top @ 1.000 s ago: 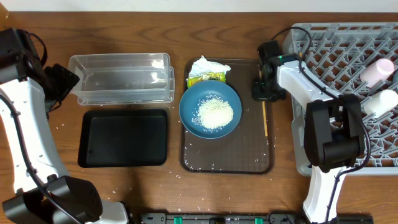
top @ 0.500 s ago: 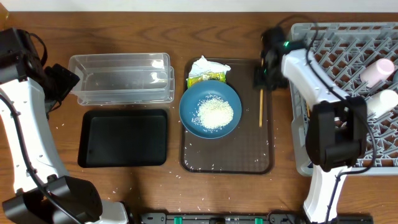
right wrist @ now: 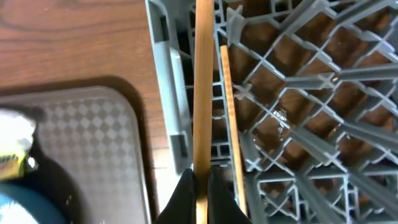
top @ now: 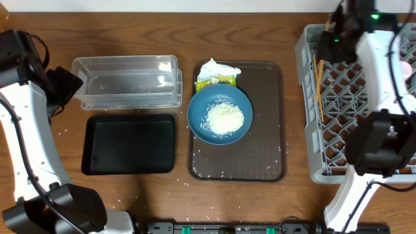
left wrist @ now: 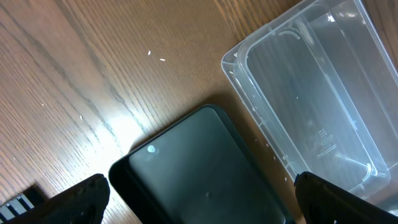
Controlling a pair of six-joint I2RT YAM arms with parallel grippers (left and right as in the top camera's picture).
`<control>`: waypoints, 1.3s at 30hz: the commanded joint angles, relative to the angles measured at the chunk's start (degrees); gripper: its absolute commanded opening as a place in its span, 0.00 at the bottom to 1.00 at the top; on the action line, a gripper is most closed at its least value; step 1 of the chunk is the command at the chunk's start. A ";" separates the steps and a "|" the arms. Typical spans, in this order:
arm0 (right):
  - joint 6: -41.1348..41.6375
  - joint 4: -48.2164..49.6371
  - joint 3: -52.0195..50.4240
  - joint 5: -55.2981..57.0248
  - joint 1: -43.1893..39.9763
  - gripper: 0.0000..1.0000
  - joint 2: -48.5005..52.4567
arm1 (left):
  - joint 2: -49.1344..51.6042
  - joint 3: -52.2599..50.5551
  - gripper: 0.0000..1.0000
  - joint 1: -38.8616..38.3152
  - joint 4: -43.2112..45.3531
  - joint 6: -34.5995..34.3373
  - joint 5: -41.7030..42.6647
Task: Sort waste into correct bins and load items into the dishwasher rack
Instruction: 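Carry the second chopstick into the rack and release it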
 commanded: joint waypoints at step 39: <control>0.31 0.68 -3.76 -1.68 -1.07 0.84 -1.22 | -0.79 0.90 0.98 0.20 -0.26 -0.52 -0.33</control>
